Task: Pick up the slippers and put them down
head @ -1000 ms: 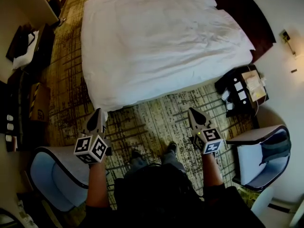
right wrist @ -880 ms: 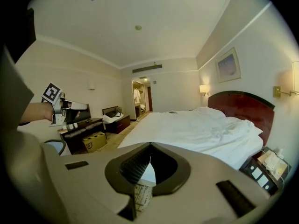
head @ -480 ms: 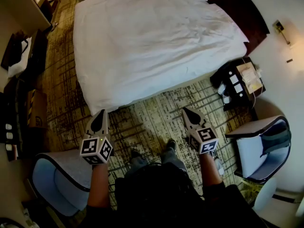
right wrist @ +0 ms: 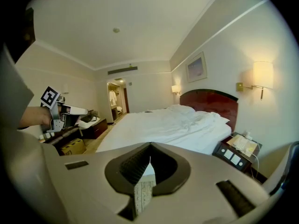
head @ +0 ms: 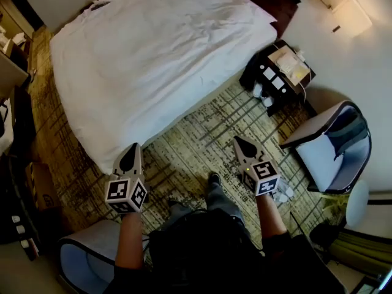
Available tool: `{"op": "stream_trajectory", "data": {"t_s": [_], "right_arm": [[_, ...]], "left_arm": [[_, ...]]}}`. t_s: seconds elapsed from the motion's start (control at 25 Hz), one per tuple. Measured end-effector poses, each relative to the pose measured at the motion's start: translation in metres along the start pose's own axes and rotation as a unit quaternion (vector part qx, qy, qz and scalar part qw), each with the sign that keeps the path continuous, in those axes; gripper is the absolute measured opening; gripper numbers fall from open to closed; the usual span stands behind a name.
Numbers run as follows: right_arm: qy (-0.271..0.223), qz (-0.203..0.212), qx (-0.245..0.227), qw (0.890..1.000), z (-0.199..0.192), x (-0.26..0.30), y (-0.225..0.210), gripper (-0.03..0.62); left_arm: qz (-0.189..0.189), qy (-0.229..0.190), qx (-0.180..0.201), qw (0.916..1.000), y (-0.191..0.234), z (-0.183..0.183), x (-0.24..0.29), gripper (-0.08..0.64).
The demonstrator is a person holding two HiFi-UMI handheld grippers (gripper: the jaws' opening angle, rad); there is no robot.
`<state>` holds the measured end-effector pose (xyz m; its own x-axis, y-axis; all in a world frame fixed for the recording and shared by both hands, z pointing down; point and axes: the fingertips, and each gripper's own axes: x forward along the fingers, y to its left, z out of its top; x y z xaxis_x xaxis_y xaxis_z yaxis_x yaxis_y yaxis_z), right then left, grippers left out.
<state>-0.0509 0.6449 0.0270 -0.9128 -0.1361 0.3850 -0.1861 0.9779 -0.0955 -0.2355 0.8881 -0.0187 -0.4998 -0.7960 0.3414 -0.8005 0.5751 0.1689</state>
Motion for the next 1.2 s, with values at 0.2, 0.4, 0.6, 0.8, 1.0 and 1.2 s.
{"op": "stream_trajectory", "data": {"t_s": [0.2,0.4,0.6,0.8,1.0,1.2], "right_arm": [[-0.005,-0.071,0.033,0.997,-0.018,-0.045,-0.058,0.002],[-0.008,-0.116,0.056,0.992,-0.035,-0.071,-0.098,0.002],[-0.007,-0.145,0.072,0.987,-0.052,-0.087,-0.136,0.002],[-0.014,-0.159,0.085,0.983,-0.058,-0.100,-0.186,0.002],[-0.020,-0.172,0.100,0.980,-0.058,-0.109,-0.234,0.002],[-0.028,-0.169,0.093,0.981,-0.047,-0.114,-0.271,0.002]], "left_arm": [[-0.073,0.012,0.030,0.9968,-0.061,0.001,0.047,0.000],[-0.125,0.032,0.056,0.9901,-0.111,-0.004,0.089,0.000],[-0.160,0.046,0.072,0.9834,-0.157,-0.010,0.127,0.000],[-0.183,0.061,0.090,0.9771,-0.208,-0.012,0.166,0.000],[-0.196,0.061,0.107,0.9728,-0.255,-0.001,0.204,0.000],[-0.210,0.056,0.106,0.9703,-0.300,0.011,0.233,0.000]]}}
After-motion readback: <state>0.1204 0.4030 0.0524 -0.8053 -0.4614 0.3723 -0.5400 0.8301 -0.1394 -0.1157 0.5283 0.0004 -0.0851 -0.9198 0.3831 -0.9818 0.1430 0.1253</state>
